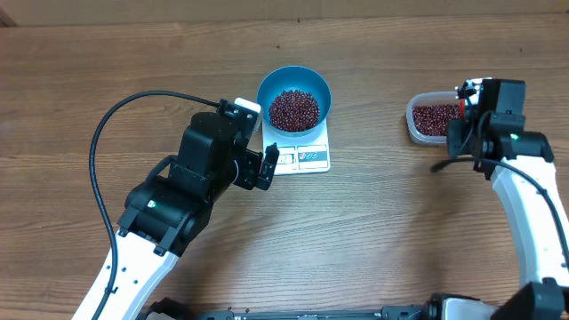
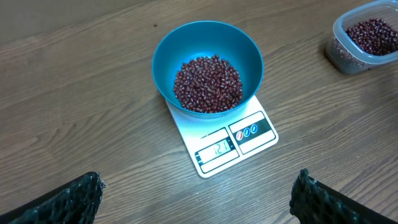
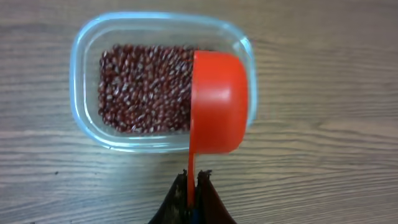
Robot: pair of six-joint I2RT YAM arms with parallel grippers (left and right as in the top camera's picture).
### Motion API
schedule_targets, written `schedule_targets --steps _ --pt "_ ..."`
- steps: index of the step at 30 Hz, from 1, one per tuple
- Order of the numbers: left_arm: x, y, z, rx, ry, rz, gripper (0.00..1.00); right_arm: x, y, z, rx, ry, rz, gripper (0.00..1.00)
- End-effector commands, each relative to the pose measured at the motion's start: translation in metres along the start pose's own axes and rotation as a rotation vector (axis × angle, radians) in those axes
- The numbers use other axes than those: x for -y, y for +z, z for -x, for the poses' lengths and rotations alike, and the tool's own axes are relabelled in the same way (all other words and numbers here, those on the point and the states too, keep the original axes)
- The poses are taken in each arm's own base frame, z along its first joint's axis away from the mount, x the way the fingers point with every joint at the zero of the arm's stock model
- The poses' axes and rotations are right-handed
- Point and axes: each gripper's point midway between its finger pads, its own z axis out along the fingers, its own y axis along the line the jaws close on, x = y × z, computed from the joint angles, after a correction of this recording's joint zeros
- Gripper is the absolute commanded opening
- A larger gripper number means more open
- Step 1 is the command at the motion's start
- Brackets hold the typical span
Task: Scoop item into bowl and weigh 150g on scale
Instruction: 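Scoop beans from the tub with the right gripper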
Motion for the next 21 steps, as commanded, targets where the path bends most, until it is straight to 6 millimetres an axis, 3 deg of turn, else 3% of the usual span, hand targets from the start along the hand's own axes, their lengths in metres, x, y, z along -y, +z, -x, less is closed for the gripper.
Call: schedule_targets --steps 1,7,16,21 --pt "0.000 0.000 0.001 0.002 -0.011 -0.005 0.99 -0.008 0.017 -0.007 -0.048 0.003 0.035 0.04" --pt "0.000 0.000 0.001 0.002 -0.011 -0.005 1.00 -0.014 0.036 -0.006 -0.059 0.001 0.056 0.04" --pt "0.000 0.000 0.001 0.002 -0.011 -0.005 0.99 -0.011 0.041 0.013 0.011 0.003 0.041 0.04" --pt "0.000 0.000 0.001 0.002 -0.011 -0.005 0.99 -0.013 0.050 0.008 -0.015 0.000 0.046 0.04"
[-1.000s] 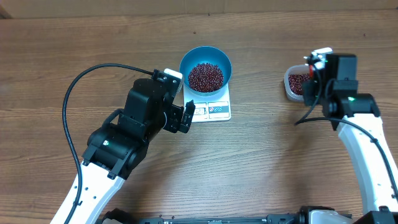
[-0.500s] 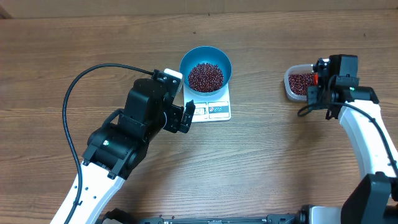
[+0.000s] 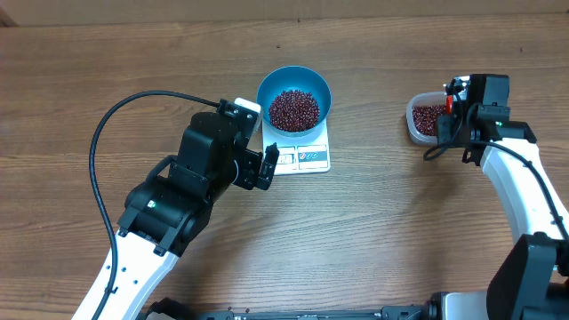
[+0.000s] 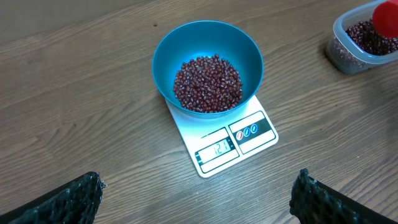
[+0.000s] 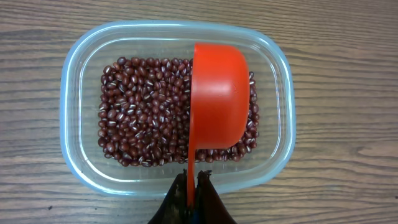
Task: Scoop item into bowl and weigh 150g on scale
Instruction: 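Scoop beans from the tub with the right gripper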
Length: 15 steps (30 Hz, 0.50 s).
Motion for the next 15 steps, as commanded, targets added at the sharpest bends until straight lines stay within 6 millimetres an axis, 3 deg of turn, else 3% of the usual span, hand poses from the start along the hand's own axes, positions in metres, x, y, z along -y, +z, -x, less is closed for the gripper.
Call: schedule_targets --steps 1,8,15 --pt "0.000 0.000 0.001 0.002 -0.011 -0.005 1.00 -0.003 0.014 -0.006 -0.036 -0.002 0.011 0.04" --pt "0.000 0.000 0.001 0.002 -0.011 -0.005 1.00 -0.008 0.035 -0.021 -0.103 -0.010 0.024 0.04" --pt "0.000 0.000 0.001 0.002 -0.011 -0.005 1.00 -0.009 0.038 -0.023 -0.113 -0.011 0.027 0.04"
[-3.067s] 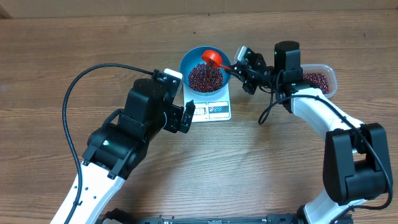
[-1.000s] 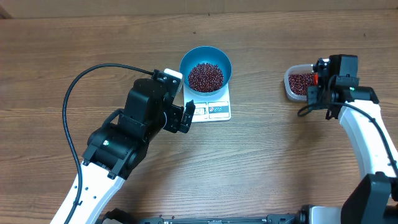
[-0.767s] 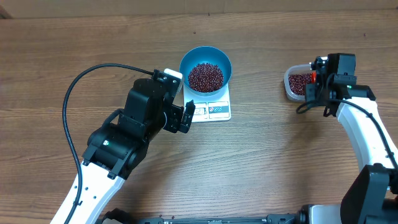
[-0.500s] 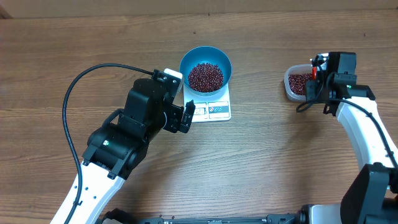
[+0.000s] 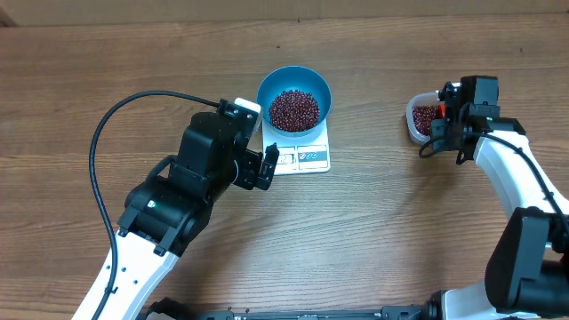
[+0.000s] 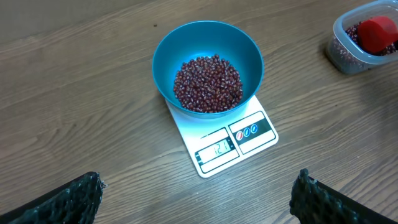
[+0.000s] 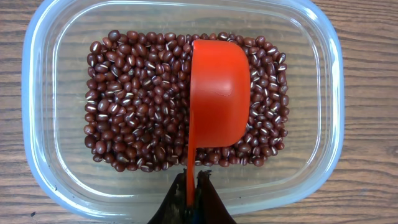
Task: Scoop item into bowl and weigh 150g on scale
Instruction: 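Scoop beans from the tub with the right gripper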
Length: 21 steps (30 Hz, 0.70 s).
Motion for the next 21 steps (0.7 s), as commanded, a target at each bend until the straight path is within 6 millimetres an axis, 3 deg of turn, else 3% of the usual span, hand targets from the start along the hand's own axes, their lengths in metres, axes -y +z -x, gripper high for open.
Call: schedule_targets --steps 1,11,21 --pt "0.000 0.000 0.001 0.002 -0.011 -0.005 1.00 -0.002 0.008 -0.007 -0.037 -0.002 0.008 0.04" --pt "0.000 0.000 0.001 0.002 -0.011 -0.005 1.00 -0.035 0.004 -0.018 -0.068 -0.030 0.201 0.04" --pt "0.000 0.000 0.001 0.002 -0.011 -0.005 1.00 -0.056 -0.002 -0.023 -0.077 -0.045 0.325 0.04"
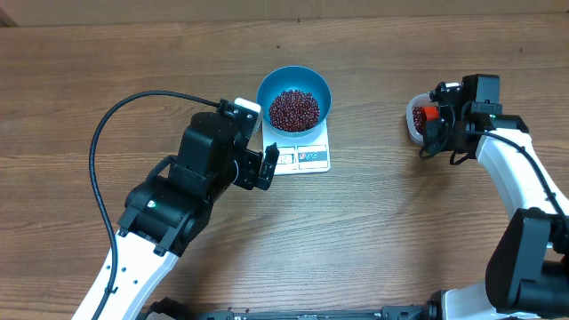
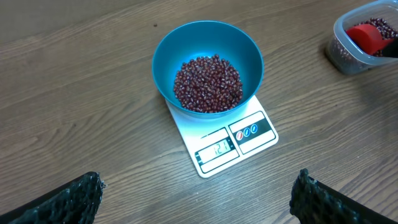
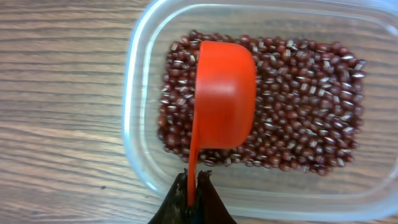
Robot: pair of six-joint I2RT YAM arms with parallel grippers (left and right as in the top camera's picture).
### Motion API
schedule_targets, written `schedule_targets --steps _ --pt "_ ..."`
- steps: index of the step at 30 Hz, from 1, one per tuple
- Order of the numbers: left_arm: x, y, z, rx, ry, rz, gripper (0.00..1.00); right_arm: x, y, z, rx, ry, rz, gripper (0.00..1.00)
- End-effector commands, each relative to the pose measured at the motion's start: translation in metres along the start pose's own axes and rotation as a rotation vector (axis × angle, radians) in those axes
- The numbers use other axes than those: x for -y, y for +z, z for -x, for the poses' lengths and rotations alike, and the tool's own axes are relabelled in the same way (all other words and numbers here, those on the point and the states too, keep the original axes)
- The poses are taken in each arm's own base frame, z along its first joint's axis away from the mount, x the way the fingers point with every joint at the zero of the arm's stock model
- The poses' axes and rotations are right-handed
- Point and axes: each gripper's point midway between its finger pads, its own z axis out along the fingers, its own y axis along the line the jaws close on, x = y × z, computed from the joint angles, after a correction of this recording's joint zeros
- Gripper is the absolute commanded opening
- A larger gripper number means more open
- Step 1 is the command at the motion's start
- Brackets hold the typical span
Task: Scoop item into bowl and weigh 150g on scale
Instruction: 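Scoop beans from the tub with the right gripper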
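Observation:
A blue bowl (image 1: 294,96) part full of red beans stands on a white scale (image 1: 300,156); in the left wrist view the bowl (image 2: 208,68) sits above the scale's display (image 2: 216,149). My right gripper (image 3: 193,180) is shut on the handle of an orange scoop (image 3: 222,93), whose cup lies bottom up over the left part of the beans in a clear container (image 3: 261,106). From overhead the scoop (image 1: 428,113) shows at the container (image 1: 418,118). My left gripper (image 2: 196,199) is open, near the scale's front, holding nothing.
A black cable (image 1: 116,124) loops from the left arm over the table's left half. The container (image 2: 364,37) lies at the far right of the left wrist view. Bare wooden table (image 1: 373,240) surrounds the scale.
My right gripper has shifted the scoop toward the container's left end; the container now sits further right in the right wrist view. The left arm, bowl and scale are unchanged.
First the scoop hung over the container's right edge, seen from higher up. Then it was over the beans' right half, then lower and near the middle. Now it lies over the left part. The left gripper stayed open by the scale throughout.

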Motion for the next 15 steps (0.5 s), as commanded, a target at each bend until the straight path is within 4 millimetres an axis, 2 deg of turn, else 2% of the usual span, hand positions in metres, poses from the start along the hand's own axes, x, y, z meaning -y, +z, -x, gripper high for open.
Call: schedule_targets --steps 1,15 --pt "-0.0003 -0.0004 0.0009 0.002 -0.011 -0.005 1.00 -0.0179 0.0116 -0.0202 -0.068 -0.004 0.101 0.04" --pt "-0.0003 -0.0004 0.0009 0.002 -0.011 -0.005 1.00 -0.0221 0.0112 -0.0169 -0.051 -0.001 0.131 0.04"
